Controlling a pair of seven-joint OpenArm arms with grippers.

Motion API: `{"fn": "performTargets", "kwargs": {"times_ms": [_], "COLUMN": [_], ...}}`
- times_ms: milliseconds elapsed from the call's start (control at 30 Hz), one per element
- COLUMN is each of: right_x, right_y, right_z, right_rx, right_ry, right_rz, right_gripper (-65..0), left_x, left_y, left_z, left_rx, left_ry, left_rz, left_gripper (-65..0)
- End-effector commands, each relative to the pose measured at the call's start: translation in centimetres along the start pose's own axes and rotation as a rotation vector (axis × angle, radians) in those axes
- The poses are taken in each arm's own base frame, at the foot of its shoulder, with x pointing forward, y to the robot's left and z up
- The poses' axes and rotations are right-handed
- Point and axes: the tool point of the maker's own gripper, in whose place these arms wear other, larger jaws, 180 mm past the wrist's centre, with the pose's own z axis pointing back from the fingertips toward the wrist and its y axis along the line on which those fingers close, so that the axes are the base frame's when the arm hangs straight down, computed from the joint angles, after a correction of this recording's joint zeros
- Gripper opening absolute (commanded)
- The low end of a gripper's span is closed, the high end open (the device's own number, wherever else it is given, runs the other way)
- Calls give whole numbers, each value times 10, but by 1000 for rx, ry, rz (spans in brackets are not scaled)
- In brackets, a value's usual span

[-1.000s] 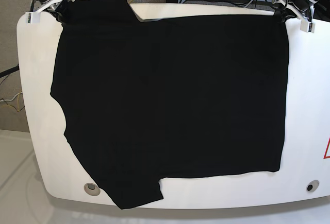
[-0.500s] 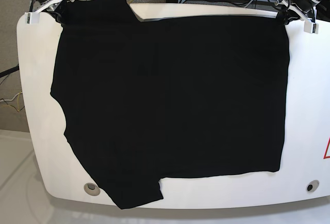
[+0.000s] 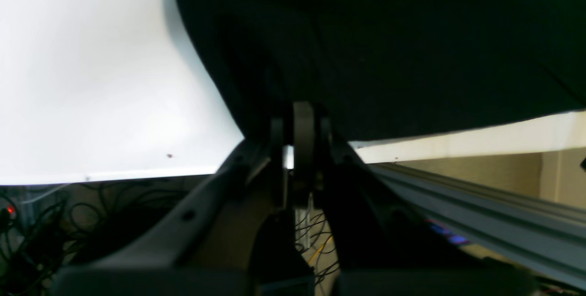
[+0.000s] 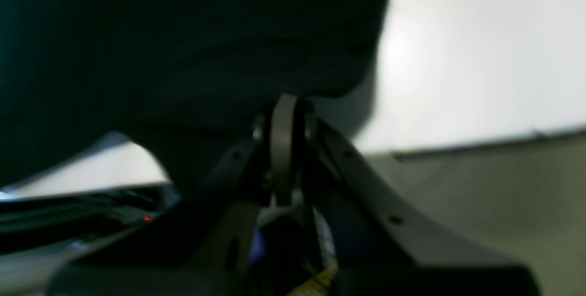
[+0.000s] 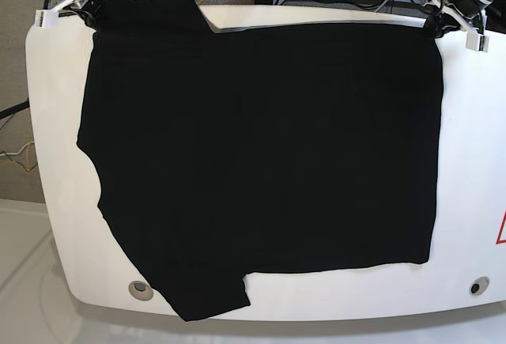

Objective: Fold the T-shirt properly
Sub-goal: 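Pull the shirt edge with both grippers toward the robot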

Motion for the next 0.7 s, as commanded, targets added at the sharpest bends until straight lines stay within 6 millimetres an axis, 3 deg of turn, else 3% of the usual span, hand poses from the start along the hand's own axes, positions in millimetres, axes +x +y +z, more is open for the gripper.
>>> {"fn": "performTargets", "kwargs": {"times_ms": [0, 233, 567, 667], "right_x": [8, 20, 42, 55], "right_y": [3, 8, 18, 17], "right_z": [6, -2, -28, -35], "right_rx": [12, 28, 46, 27], "right_ry": [-16, -37, -58, -92], "right_rz": [25, 60, 147, 168], "right_gripper": [-650, -650, -650, -650], "left_x": [14, 39, 93, 119], "left_y": [3, 3, -8, -11], "left_z": [6, 1, -15, -17], "left_rx": [5, -3, -46, -59], "left_ry": [-29, -80, -208, -273], "left_rz": [-32, -67, -88, -96], "left_gripper": [-650, -650, -650, -650]}}
